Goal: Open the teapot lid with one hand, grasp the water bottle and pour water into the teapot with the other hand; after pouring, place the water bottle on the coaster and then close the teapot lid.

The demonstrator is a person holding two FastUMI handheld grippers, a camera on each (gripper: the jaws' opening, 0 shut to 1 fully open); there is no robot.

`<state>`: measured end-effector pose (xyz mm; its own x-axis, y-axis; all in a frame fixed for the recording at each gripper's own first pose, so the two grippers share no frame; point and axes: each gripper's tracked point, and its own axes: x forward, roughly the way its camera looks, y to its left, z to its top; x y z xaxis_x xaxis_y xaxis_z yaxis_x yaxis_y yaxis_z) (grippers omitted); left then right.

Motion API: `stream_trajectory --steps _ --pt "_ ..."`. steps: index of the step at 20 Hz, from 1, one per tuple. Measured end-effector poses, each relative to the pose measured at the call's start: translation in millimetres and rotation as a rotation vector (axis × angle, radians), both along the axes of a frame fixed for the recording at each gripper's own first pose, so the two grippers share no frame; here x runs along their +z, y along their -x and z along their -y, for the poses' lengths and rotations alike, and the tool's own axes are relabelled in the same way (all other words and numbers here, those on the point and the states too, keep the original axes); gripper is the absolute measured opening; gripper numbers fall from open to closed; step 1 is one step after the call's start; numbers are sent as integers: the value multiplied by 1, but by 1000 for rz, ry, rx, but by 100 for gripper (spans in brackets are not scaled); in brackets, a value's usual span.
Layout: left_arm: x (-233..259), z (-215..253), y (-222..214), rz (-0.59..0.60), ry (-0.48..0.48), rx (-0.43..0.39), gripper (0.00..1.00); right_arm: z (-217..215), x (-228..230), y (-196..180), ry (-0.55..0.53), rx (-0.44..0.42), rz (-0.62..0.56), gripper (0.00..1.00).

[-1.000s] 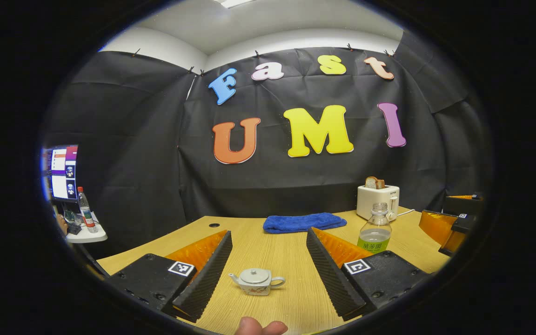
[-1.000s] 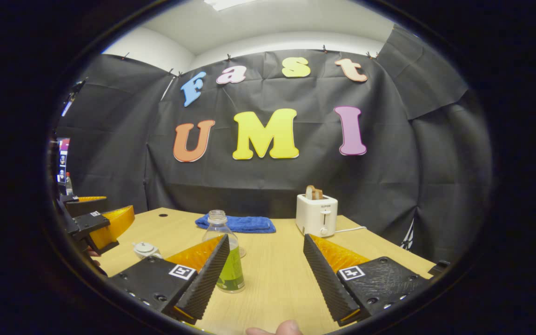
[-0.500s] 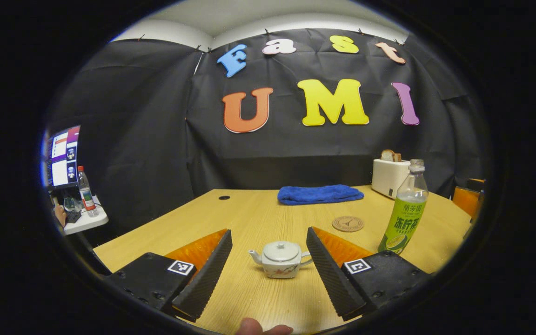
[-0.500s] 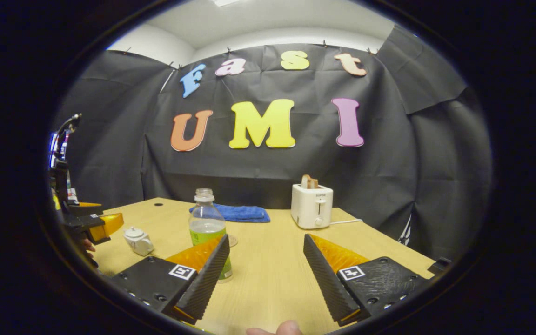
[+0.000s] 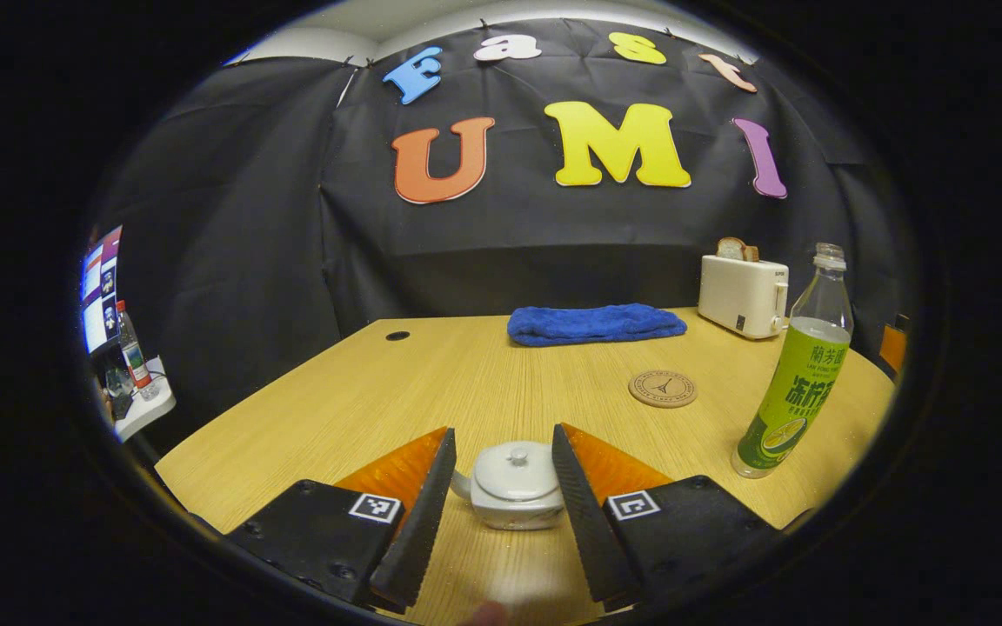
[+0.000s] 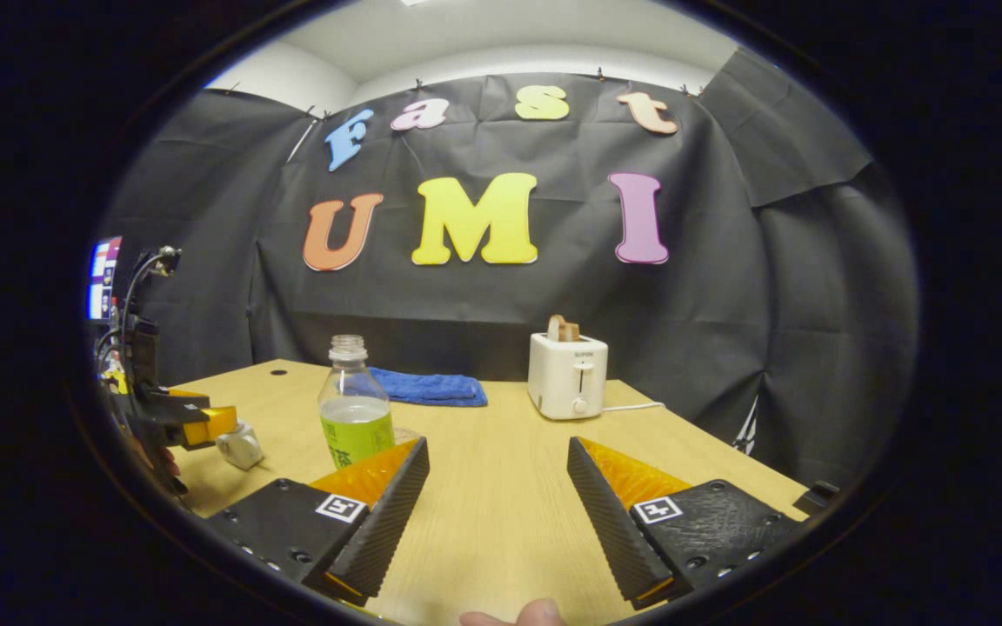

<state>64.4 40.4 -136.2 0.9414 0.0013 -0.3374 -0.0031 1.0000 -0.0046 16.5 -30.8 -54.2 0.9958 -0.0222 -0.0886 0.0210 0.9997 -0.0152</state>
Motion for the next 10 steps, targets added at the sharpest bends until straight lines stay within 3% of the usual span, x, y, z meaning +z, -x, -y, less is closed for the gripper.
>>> stream_trajectory --steps 3,7,10 --pt "1 7 -3 -3 -10 -6 62 5 -2 -2 -2 -10 -8 95" --pt "0 7 -12 1 -26 13 39 -2 -3 -4 -5 17 -11 96" --pt "3 7 -12 7 -15 29 11 -20 -6 -3 -13 91 -14 96"
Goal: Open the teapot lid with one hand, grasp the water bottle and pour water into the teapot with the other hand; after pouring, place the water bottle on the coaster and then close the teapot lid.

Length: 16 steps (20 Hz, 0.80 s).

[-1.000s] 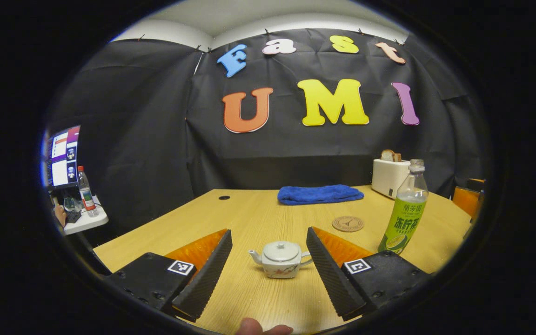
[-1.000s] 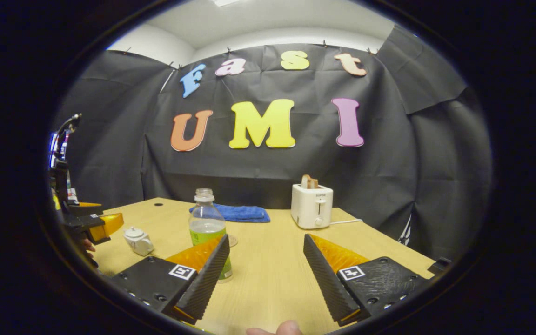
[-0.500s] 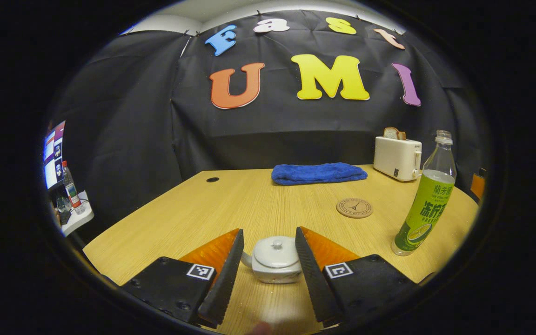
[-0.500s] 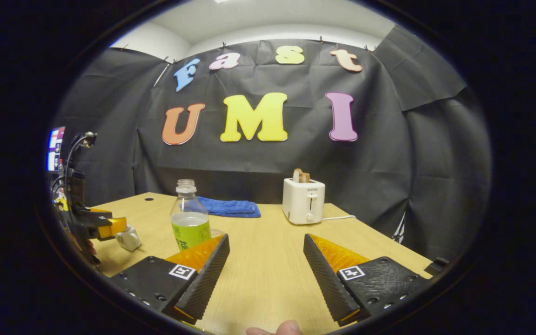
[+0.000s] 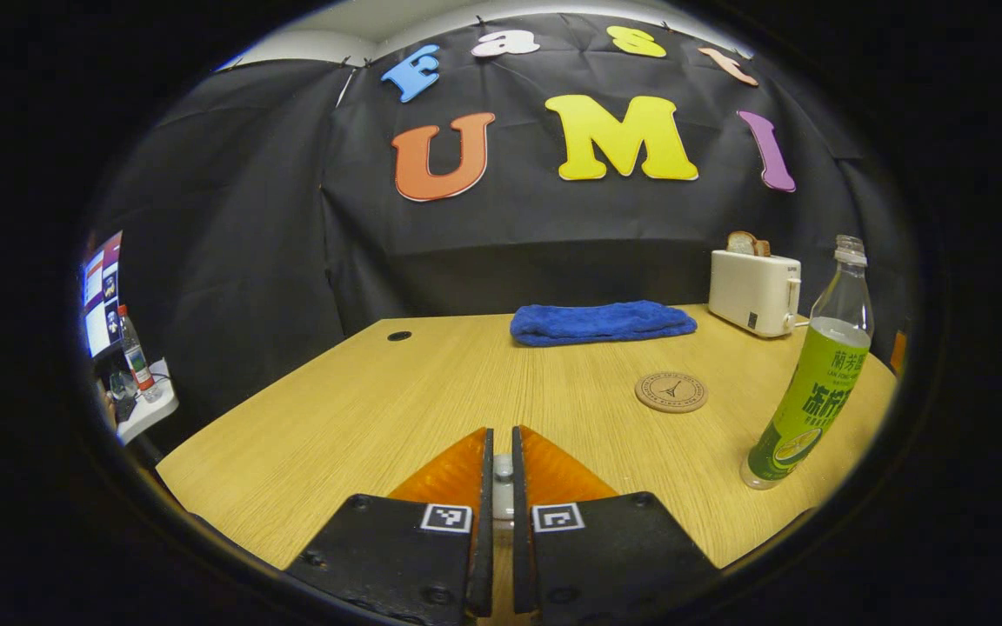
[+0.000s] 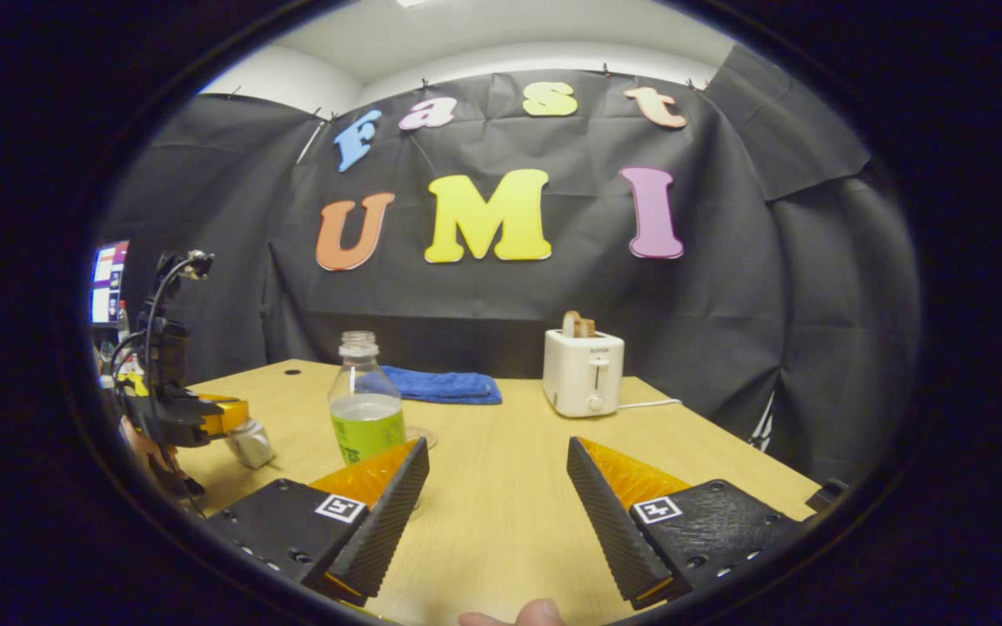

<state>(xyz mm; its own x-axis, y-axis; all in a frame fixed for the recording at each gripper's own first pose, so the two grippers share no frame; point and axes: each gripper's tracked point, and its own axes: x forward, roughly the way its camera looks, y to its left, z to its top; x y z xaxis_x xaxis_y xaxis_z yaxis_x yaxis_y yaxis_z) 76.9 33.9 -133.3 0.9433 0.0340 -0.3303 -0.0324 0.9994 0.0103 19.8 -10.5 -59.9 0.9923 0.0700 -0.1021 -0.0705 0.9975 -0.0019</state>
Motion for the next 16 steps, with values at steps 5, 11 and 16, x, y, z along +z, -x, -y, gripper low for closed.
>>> stream_trajectory --steps 5,11,16 --pt "14 -6 0 40 8 3 4 -30 -7 4 5 106 -23 95" --pt "47 -13 17 127 38 -18 4 -61 -15 -3 -15 170 -36 96" --pt "60 -24 36 163 54 -13 4 -83 -17 -21 -21 178 -27 96"
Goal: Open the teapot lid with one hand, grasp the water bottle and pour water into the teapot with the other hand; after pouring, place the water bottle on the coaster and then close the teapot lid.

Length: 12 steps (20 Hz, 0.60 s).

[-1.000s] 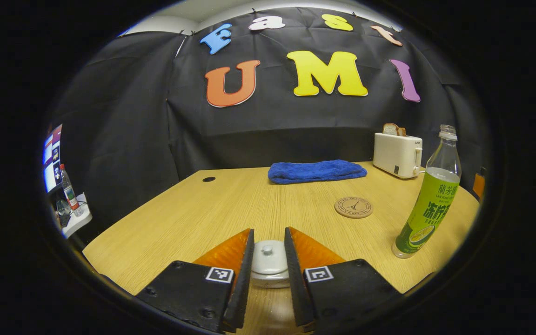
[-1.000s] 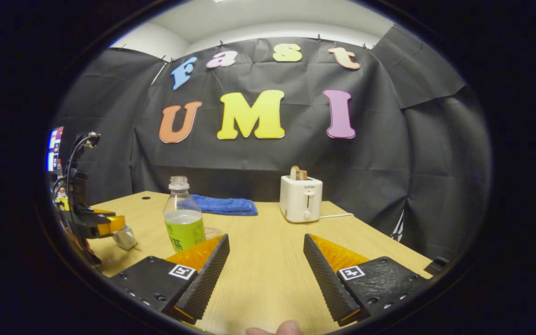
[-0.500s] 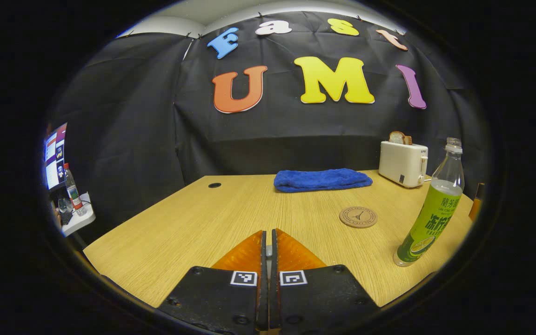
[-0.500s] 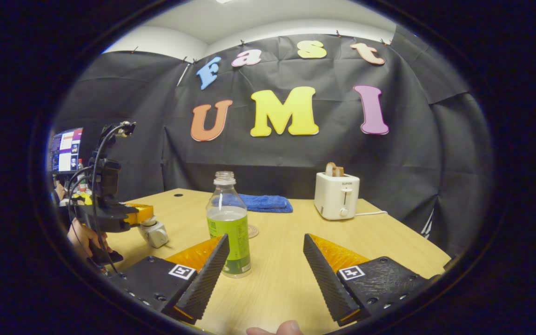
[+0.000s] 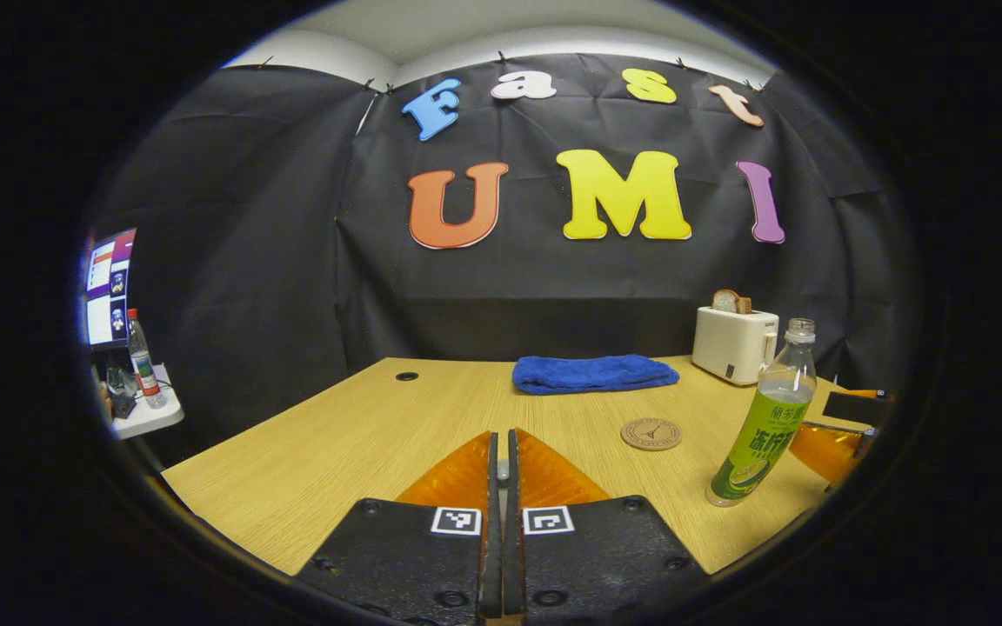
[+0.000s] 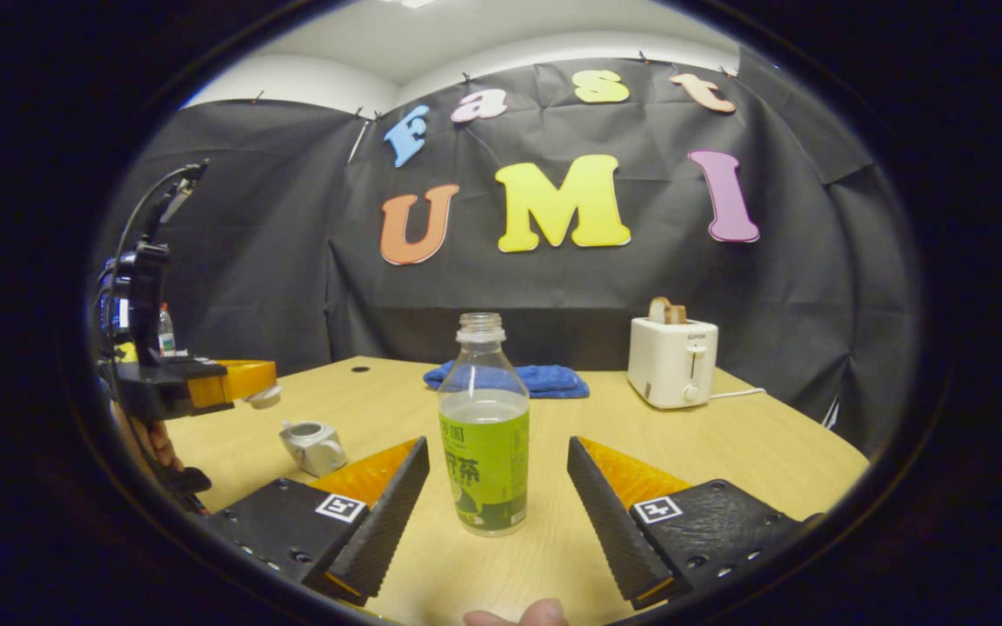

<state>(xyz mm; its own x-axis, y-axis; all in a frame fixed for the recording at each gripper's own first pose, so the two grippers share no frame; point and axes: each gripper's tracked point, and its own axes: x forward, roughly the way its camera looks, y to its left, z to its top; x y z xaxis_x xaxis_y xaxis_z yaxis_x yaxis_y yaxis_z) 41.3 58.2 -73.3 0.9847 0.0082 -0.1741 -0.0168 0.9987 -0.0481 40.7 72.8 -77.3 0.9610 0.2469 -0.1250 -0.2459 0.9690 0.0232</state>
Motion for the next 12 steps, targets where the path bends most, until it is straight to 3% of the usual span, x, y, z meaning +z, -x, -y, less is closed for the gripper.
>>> stream_trajectory --steps 9,12 --pt "1 -13 5 11 19 -3 4 -15 -34 -30 17 -41 -105 97" --pt "3 -18 4 21 21 -6 4 -20 -38 -34 8 -44 -113 91"
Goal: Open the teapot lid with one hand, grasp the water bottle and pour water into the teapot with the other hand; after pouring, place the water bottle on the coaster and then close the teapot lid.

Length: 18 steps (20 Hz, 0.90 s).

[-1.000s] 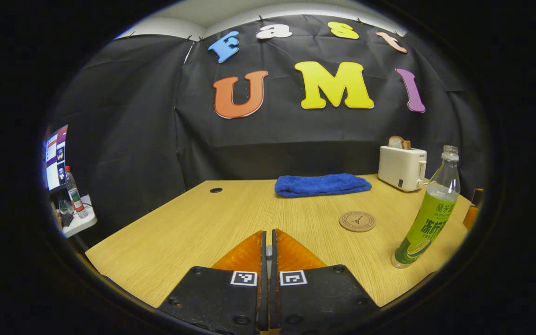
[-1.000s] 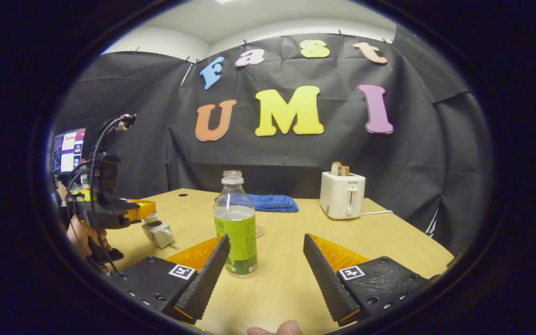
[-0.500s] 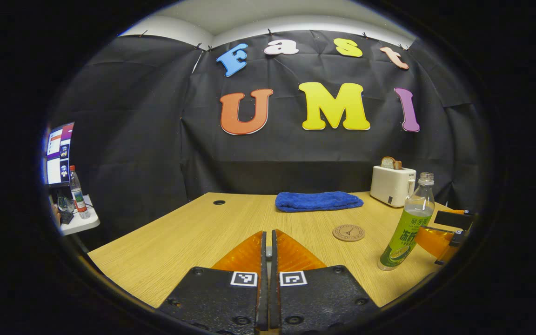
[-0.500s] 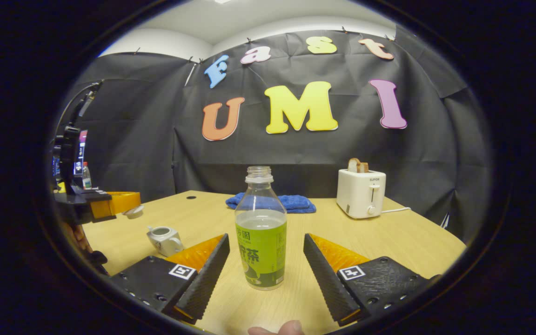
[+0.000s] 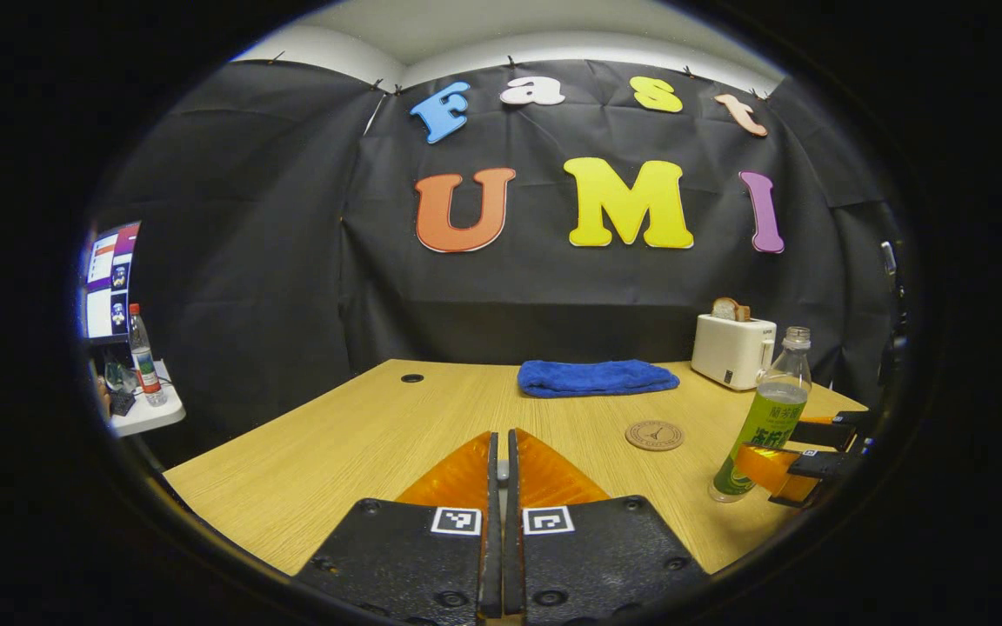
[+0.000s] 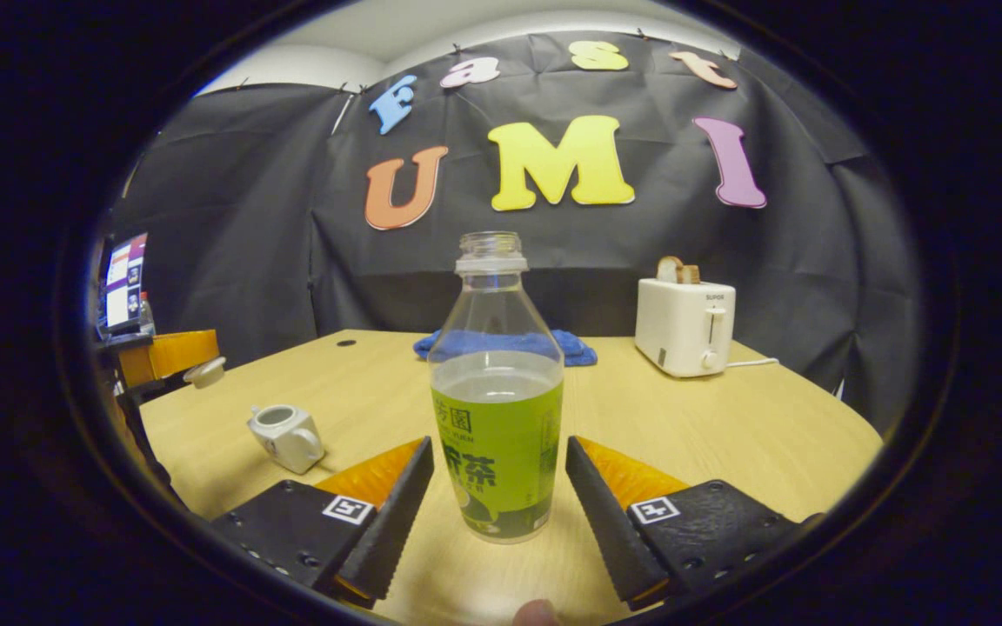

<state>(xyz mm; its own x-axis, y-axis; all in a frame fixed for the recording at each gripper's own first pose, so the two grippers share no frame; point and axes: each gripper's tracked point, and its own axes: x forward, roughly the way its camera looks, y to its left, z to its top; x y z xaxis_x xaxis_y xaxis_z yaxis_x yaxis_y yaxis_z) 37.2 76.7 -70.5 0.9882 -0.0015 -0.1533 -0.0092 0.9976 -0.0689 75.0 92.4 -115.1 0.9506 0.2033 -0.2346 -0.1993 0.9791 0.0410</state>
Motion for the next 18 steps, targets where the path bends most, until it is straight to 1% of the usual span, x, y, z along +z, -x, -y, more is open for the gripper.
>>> stream_trajectory --steps 2,4,5,6,8,10,12,15,18 --pt "-7 -5 0 -14 11 1 4 0 2 0 6 -14 8 77" --pt "-11 -13 -1 -20 17 9 4 -7 5 -3 45 2 13 75" --pt "-11 -17 -2 -16 17 12 4 -10 9 -6 88 16 22 73" --pt "-14 -20 -3 -19 9 15 4 -12 14 -6 150 32 31 71" --pt "-23 -32 -3 -39 -15 27 4 -14 25 -13 289 46 66 70" --pt "-22 -37 -3 -43 11 30 4 -18 34 -20 425 60 107 71" --pt "-20 -41 -3 -33 33 27 4 -27 36 -25 526 95 120 71" --pt "-21 -49 -2 -24 23 27 4 -37 37 -27 703 149 155 71" --pt "-20 -55 -2 -12 28 25 4 -45 38 -27 866 176 216 71"
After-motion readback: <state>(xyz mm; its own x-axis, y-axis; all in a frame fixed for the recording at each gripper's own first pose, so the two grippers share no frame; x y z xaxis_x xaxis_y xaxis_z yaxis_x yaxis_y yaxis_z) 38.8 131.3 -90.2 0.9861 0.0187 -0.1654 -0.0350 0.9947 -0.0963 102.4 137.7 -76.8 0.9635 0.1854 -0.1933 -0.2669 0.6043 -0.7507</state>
